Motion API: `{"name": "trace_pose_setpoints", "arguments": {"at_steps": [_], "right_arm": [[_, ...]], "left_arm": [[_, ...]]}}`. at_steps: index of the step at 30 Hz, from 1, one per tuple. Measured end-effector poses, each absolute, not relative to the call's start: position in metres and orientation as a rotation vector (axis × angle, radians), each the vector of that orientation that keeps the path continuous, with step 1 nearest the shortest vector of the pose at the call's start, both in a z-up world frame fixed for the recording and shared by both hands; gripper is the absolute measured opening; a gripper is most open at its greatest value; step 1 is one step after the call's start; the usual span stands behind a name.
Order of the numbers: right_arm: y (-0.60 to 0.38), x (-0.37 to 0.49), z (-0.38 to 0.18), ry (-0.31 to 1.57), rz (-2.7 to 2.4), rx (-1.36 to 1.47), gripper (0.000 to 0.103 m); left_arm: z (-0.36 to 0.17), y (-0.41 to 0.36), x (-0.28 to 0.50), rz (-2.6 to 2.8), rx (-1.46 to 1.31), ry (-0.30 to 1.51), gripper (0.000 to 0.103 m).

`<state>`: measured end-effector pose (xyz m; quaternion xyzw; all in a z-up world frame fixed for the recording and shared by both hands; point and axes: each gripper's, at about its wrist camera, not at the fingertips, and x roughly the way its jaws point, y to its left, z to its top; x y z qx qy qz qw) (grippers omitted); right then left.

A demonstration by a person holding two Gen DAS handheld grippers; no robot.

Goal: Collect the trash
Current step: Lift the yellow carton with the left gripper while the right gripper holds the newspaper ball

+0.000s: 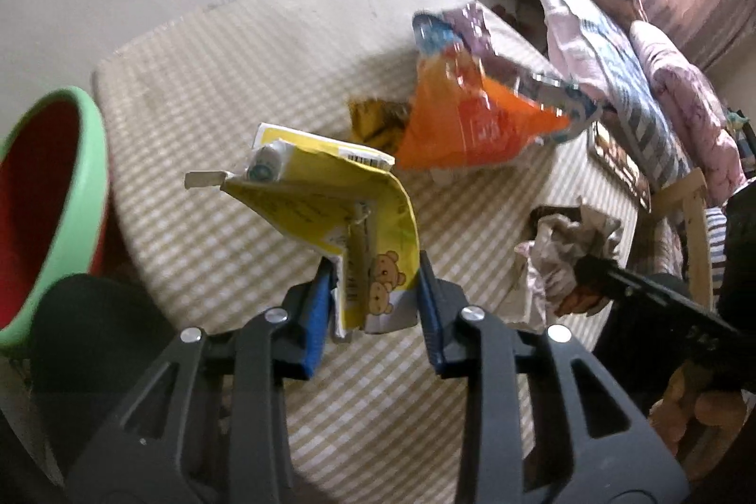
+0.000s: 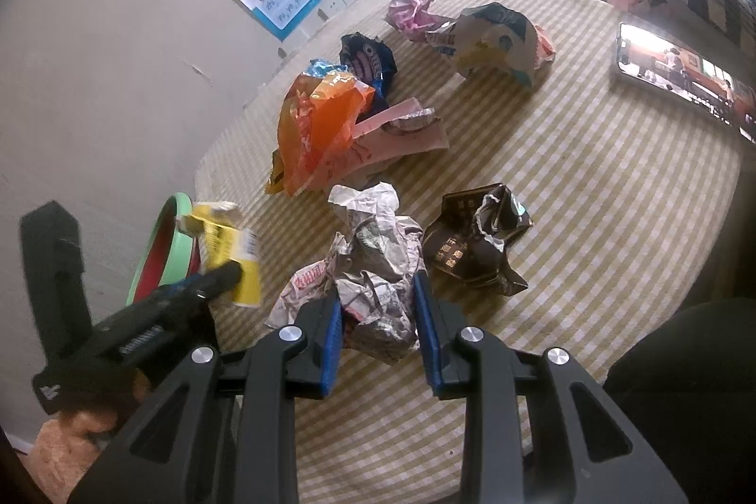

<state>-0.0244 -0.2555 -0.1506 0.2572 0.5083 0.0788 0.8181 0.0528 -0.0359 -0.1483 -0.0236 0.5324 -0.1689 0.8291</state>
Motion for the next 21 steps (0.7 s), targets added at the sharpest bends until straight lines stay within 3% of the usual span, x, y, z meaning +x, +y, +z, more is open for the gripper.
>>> {"name": "trace_pose_setpoints", "arguments": {"at_steps": [21], "right_arm": [[-0.238,-0.022,-0.147,1.094,0.163,0.484,0.027]], "left_arm": [[-0.115,-0.017,0.044,-0.319,-0.067,1.0,0.033]]}}
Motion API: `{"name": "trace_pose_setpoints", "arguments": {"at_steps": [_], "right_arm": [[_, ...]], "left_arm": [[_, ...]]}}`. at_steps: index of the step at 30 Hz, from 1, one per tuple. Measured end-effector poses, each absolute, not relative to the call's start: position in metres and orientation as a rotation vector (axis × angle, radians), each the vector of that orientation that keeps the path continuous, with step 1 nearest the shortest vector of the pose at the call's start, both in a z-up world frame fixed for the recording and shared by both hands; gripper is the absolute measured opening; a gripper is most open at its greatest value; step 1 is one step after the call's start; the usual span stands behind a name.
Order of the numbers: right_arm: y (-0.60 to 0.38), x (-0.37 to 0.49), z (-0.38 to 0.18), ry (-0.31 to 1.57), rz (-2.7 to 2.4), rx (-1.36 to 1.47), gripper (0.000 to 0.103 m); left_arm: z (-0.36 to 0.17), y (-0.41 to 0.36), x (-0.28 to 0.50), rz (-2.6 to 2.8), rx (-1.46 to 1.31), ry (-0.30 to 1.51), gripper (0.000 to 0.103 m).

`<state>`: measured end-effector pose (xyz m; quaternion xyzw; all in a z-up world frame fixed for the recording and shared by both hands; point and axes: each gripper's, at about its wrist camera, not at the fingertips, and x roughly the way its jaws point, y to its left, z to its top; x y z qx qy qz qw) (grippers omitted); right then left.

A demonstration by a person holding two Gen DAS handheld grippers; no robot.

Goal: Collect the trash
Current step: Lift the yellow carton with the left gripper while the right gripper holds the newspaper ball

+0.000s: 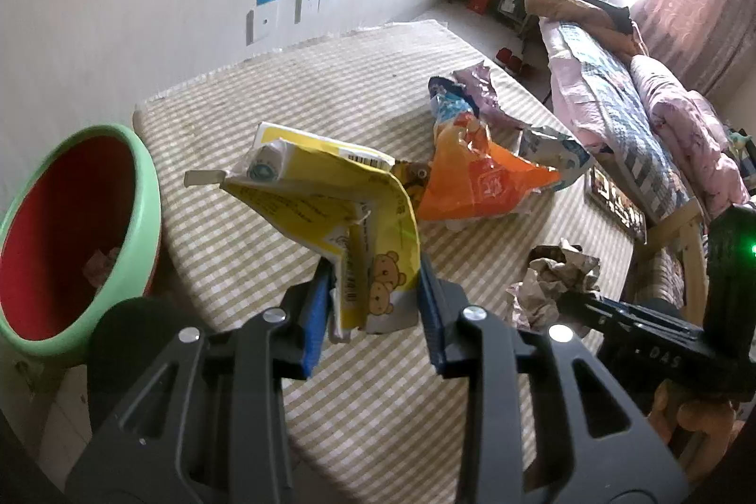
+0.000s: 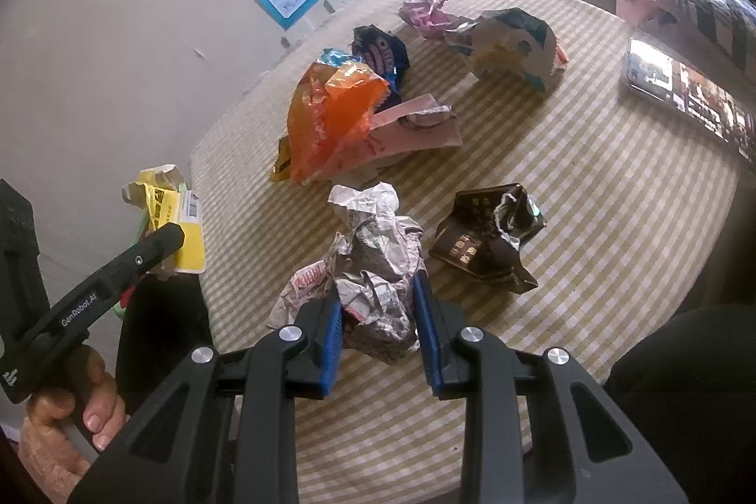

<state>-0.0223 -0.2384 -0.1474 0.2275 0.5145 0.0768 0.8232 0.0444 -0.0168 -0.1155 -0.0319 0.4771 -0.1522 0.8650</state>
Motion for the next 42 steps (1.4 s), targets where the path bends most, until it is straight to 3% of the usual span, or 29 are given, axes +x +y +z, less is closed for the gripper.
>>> {"name": "trace_pose_setpoints", "arguments": {"at_steps": [42], "right_arm": [[-0.174,-0.005,-0.111,1.06,0.295,0.394,0.027]], "left_arm": [[-0.097,0.036,0.045,-0.223,-0.183,0.927,0.034]]}}
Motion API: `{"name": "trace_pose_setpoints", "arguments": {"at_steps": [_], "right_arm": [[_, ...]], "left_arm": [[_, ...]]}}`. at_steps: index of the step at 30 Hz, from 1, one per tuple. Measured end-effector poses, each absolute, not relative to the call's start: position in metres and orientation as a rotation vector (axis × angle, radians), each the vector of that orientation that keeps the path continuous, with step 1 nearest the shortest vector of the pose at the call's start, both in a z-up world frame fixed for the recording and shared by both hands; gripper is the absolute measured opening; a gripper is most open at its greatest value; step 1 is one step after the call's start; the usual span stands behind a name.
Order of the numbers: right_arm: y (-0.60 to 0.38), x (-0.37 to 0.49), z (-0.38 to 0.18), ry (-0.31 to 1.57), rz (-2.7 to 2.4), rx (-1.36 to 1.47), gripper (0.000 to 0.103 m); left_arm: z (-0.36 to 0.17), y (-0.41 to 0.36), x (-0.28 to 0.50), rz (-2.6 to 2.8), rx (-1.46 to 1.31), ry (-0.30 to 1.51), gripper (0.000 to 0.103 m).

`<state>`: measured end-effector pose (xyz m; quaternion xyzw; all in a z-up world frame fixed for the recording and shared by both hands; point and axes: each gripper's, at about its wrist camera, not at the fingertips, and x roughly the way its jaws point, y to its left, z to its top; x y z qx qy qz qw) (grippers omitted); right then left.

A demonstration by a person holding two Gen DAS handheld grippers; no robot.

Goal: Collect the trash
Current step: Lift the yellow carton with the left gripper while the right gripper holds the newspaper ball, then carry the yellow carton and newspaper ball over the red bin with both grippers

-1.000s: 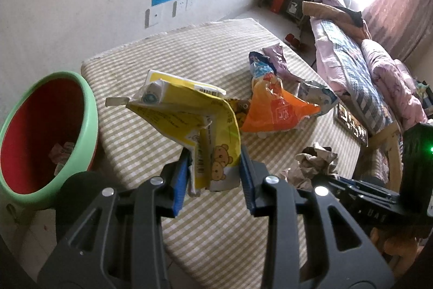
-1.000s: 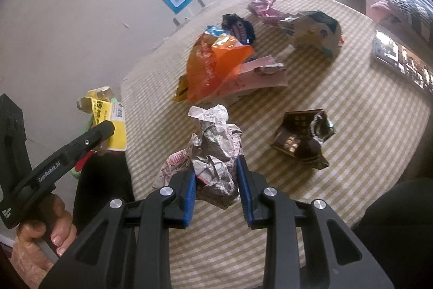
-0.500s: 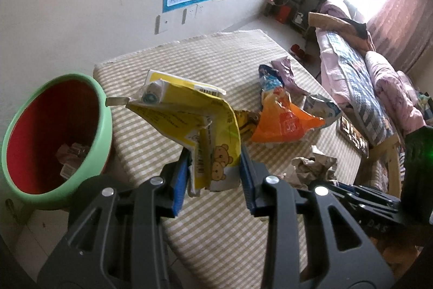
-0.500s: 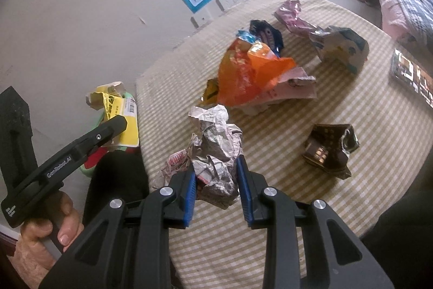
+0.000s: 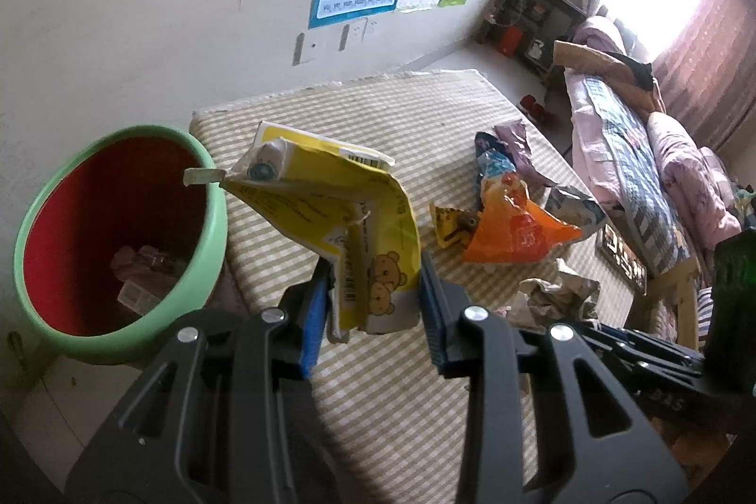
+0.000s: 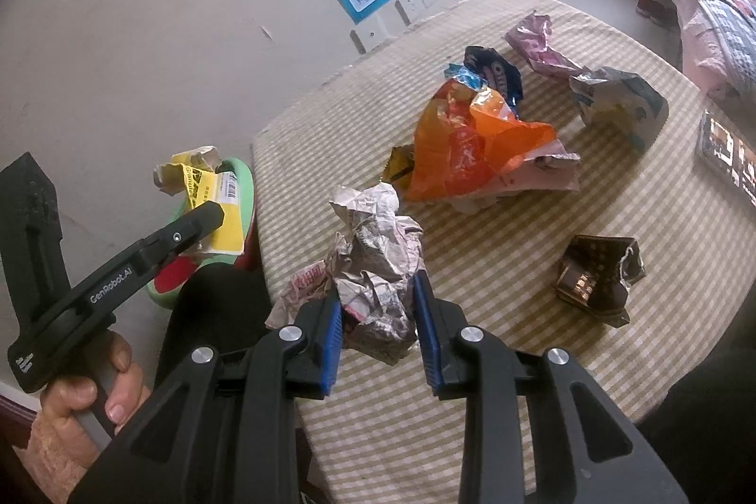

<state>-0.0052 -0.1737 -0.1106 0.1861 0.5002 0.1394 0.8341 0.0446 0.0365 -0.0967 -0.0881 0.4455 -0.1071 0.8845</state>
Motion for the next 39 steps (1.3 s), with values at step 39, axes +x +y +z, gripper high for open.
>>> {"name": "trace_pose_setpoints", "arguments": {"at_steps": [39], "right_arm": [[-0.073,0.034,-0.083,1.04,0.454,0.213,0.028]], "left_arm": [[-0.104,0.171,0.04,0.027,-0.383,0.863,0.034]]}}
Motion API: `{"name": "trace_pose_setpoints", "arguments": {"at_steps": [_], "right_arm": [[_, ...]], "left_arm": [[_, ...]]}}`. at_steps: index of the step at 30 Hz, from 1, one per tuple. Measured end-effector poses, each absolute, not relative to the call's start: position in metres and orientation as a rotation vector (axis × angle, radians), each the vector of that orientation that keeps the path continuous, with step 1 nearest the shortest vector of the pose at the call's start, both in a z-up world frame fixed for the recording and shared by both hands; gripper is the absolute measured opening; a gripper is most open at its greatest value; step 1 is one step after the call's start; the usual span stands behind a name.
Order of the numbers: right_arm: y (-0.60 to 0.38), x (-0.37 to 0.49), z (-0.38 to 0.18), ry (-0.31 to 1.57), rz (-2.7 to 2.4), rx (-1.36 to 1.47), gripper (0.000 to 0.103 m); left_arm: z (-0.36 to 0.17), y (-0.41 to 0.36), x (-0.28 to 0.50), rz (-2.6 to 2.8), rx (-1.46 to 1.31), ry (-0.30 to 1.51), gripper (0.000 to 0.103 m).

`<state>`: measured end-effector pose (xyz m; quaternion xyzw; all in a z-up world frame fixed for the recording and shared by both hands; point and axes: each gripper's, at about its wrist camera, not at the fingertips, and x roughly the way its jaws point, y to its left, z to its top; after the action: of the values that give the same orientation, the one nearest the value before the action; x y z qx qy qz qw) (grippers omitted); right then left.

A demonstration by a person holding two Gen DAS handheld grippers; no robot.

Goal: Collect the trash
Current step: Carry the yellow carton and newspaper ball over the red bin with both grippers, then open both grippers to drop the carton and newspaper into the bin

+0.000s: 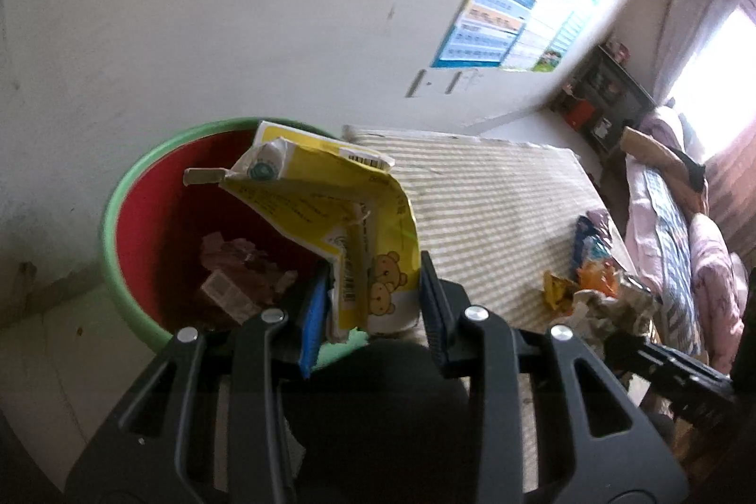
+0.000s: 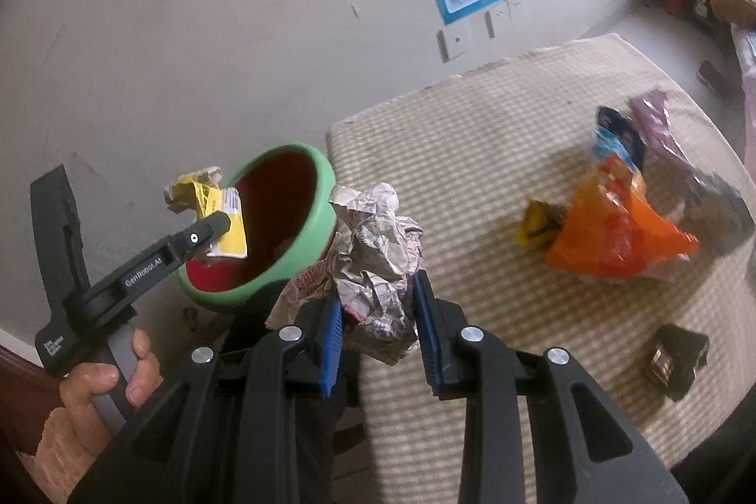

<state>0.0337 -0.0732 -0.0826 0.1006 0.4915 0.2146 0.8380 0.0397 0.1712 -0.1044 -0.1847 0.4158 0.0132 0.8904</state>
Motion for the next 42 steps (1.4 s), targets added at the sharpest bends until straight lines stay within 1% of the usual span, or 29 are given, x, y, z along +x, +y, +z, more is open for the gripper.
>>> {"name": "trace_pose_setpoints", "arguments": {"at_steps": [10,14,30,40,42], "right_arm": [[-0.014,0.067,-0.075,1.012,0.533,0.135,0.028],[0.012,0.079,-0.073,1.001,0.569,0.11,0.028],[0.063,0.101,-0.084,1.016,0.612,0.036,0.028],[0.07,0.104,-0.087,1.018,0.617,0.045,0.03],[0.071,0.103,-0.086,1.017,0.618,0.047,0.03]], "left_arm": [[-0.115,0.228,0.038,0.146,-0.408,0.855,0.034],[-0.121,0.239,0.035,0.164,-0.428,0.865,0.034],[-0.136,0.252,0.047,0.165,-0.454,0.894,0.034],[-0.138,0.254,0.048,0.177,-0.457,0.899,0.037],[-0.138,0.255,0.049,0.183,-0.459,0.9,0.039]]}}
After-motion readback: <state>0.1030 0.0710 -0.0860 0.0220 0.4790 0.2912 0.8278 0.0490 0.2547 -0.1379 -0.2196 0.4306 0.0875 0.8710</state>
